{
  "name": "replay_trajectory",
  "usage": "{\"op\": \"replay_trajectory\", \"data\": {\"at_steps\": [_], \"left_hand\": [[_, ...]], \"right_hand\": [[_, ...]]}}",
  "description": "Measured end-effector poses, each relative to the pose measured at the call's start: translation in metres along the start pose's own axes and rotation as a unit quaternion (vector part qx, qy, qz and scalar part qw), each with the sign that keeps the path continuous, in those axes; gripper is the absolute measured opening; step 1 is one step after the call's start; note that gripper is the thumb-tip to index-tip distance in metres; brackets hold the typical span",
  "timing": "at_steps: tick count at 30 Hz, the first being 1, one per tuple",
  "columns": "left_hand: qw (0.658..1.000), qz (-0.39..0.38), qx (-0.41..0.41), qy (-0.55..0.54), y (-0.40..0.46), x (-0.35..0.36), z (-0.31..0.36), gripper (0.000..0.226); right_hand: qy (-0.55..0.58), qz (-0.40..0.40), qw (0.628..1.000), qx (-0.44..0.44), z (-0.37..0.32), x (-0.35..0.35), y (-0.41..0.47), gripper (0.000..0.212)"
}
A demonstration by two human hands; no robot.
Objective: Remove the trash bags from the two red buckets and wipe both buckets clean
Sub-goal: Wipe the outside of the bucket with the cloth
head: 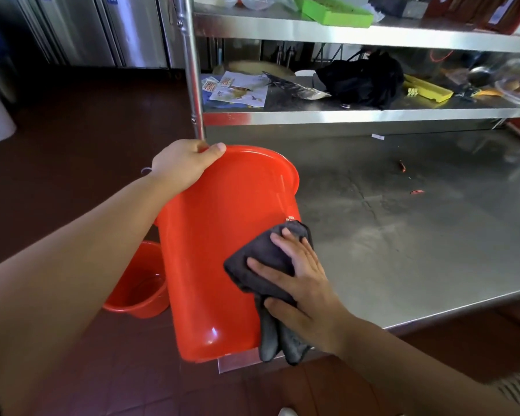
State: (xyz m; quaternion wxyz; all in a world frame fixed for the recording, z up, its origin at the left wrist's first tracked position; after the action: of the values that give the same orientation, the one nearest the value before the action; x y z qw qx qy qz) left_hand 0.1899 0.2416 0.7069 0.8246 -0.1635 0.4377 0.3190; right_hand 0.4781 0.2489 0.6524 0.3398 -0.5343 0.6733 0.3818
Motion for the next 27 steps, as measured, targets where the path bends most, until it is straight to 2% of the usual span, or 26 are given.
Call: {"op": "replay_trajectory", "data": {"at_steps": [5,8,10,18,24,27], "left_hand": [[0.999,0.030,0.004,-0.014,-0.012,0.005,0.007,0.060],[0.999,0.016,0.028,-0.027,-0.015,0.018,0.026,0.056],[0.999,0.017,0.028,-0.034,-0.015,0.025,0.033,0.053],[0.996,0.041,0.012,-0.078,-0.012,0.031,0.022,0.058],[0.992,0.024,0.022,-0.119,-0.011,0.030,0.007,0.067],[0.977,-0.006,0.030,-0.213,-0.012,0.032,-0.006,0.051]], "right_hand": [[0.019,0.037,0.999,0.013,0.011,-0.020,0.015,0.045],[0.026,0.103,0.990,0.089,0.035,-0.052,0.054,0.044],[0.037,0.115,0.983,0.137,0.052,-0.067,0.079,0.041],[0.008,0.087,0.986,0.144,0.069,-0.074,0.102,0.042],[-0.051,0.030,0.993,0.102,0.040,-0.055,0.061,0.049],[-0.062,0.000,0.995,0.077,0.021,-0.041,0.030,0.048]]}}
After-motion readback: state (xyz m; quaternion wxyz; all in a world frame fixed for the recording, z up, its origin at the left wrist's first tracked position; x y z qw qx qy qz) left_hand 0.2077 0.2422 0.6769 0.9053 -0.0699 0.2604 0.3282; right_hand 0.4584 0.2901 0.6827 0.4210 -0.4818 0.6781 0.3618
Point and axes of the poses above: each hand's wrist, its own y-axis towards the middle knuckle, its own x-axis out of the palm, z = x × y, the point moved 7 cm from there along y, towards the middle knuckle, and after that the axes turned 9 degrees about -z, right-handed, at the moved point
